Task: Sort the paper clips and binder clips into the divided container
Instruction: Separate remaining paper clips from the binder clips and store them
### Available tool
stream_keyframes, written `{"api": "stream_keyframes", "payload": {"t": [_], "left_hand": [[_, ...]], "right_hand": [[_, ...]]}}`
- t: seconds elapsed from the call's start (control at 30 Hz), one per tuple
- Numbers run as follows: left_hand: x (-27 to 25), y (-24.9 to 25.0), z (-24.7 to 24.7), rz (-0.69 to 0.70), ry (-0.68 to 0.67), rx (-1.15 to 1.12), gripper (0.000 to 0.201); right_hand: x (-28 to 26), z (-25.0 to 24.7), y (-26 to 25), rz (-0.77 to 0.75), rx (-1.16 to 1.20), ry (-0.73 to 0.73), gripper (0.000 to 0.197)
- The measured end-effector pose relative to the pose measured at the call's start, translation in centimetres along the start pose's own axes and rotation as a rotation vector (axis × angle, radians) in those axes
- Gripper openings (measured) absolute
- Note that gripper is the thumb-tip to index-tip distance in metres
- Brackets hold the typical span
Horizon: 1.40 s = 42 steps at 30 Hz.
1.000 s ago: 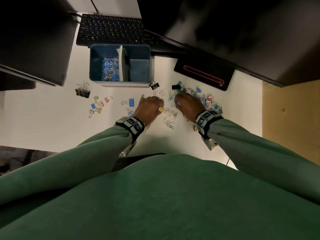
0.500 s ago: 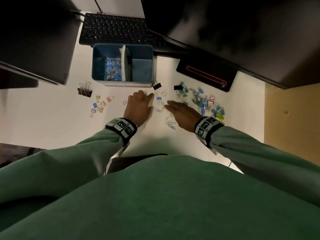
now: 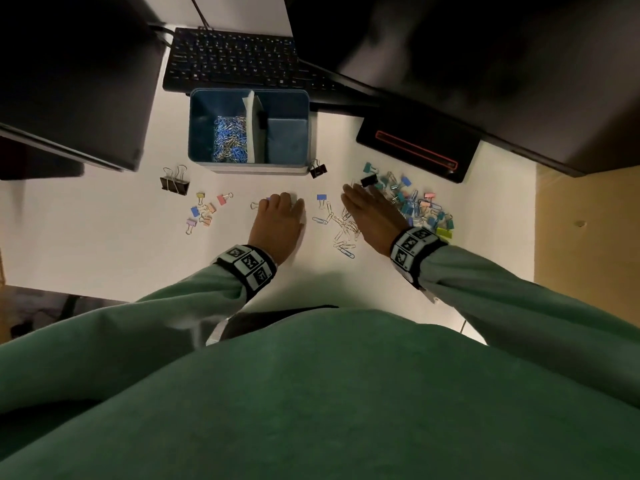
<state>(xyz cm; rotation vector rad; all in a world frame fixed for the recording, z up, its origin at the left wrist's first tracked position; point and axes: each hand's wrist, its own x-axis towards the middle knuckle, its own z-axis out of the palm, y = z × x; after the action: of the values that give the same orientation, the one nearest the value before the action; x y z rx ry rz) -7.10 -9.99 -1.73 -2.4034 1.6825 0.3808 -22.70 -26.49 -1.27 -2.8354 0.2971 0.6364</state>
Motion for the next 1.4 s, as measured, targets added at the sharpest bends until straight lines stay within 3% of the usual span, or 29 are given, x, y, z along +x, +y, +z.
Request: {"api": "stream_keyframes", "payload": {"t": [0.17, 0.23, 0.37, 0.43, 0.5, 0.8, 0.9, 1.03, 1.23, 1.4], "left_hand": [[-1.6, 2.2, 1.4, 0.229, 0.108, 0.038, 0.032], [-1.3, 3.1, 1.4, 0.245, 0.093, 0.005, 0.033], [0.1, 3.8, 0.8, 0.135, -0.063, -0.247, 0.069], [0.8, 4.4, 0.6, 0.116, -0.128, -0.319, 0.087], [1.3, 5.2, 0.3, 0.125, -0.144, -0.309, 0.091], [2.1, 6.0, 0.9, 0.142, -0.019, -0.395, 0.029], [2.0, 5.2, 0.8, 0.133, -0.021, -0.382, 0.021], [1.9, 4.6, 0.7, 0.137, -0.040, -0.373, 0.016], [1.6, 3.4, 0.5, 0.114, -0.041, -0.429, 0.006], [1.1, 2.7, 0.8, 0.096, -0.062, -0.615, 0.004]], "right_hand": [[-2.9, 1.6, -0.3, -0.139, 0.211, 0.024, 0.067], [-3.4, 1.9, 0.2, -0.119, 0.298, 0.101, 0.062], [-4.5, 2.8, 1.5, -0.062, 0.268, 0.203, 0.041], [-4.9, 2.8, 1.4, -0.043, 0.260, 0.148, 0.048], [-4.8, 2.8, 0.9, -0.010, 0.252, 0.065, 0.056], [-1.4, 1.9, 0.8, 0.116, 0.313, 0.160, 0.030], [-0.9, 0.8, 1.9, 0.114, 0.274, 0.151, 0.044], [-0.2, 0.4, 1.4, -0.022, 0.199, 0.062, 0.070], [0.7, 1.0, -0.6, -0.050, 0.175, 0.088, 0.011], [0.6, 1.3, -0.6, 0.070, 0.369, 0.081, 0.006]]}}
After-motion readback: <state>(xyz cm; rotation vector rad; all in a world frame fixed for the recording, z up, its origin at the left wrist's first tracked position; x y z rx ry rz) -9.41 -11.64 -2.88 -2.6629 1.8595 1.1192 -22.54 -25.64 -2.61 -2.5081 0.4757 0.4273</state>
